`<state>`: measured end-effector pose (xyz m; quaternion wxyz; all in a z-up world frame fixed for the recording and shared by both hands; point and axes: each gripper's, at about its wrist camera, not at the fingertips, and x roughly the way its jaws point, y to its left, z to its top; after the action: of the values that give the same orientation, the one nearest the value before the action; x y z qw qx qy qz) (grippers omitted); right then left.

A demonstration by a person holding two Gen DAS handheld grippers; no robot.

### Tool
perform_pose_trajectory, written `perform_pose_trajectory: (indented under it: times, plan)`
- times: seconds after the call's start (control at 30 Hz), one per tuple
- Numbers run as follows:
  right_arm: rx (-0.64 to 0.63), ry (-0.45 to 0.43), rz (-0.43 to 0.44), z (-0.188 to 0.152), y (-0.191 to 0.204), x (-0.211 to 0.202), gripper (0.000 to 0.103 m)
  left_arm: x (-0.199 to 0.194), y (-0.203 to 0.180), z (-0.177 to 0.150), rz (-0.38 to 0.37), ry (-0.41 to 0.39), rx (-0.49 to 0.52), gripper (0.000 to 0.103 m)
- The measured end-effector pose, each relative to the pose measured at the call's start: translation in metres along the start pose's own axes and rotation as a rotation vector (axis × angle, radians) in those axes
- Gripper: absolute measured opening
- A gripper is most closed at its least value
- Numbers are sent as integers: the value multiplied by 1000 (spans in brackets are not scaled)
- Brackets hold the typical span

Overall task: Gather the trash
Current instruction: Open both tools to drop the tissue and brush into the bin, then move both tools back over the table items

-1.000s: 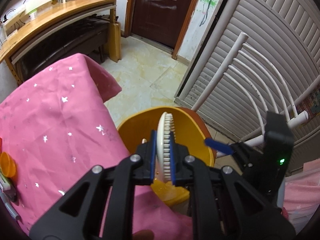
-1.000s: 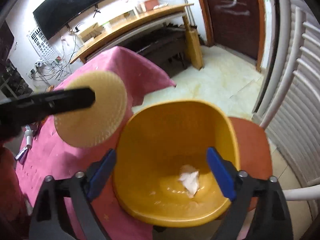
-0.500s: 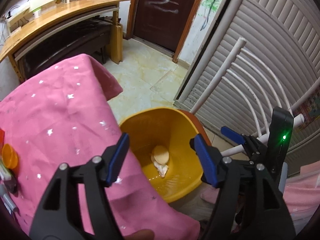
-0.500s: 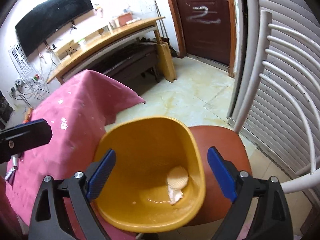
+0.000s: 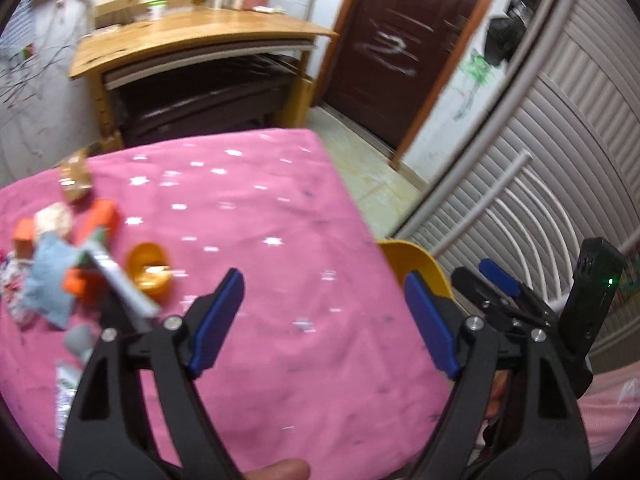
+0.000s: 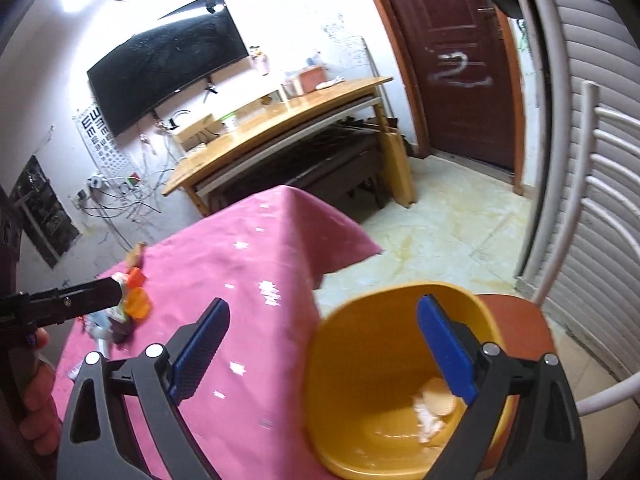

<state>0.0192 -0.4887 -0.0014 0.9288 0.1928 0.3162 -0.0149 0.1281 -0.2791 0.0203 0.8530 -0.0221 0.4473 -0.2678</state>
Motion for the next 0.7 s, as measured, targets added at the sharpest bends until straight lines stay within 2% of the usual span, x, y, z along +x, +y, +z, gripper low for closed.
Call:
perform_pose_trajectory:
  times: [0.03, 0.1, 0.43, 0.57, 0.7]
  plan:
    - [-1, 6, 24, 3, 9, 5, 89, -6, 8, 0, 14, -14, -11, 80]
    - [-12, 15, 50, 5, 25, 11, 90, -14, 24, -1, 46, -37, -29, 88]
    - [-97, 37, 142, 15, 107, 38, 93, -52, 101, -9, 114, -99, -142, 88]
    - [-132, 63, 176, 11, 138, 48, 93, -65, 128, -13, 135, -122, -170, 88]
    - [-189, 83, 224, 5, 170, 55, 93, -80, 162, -17, 186, -148, -204, 88]
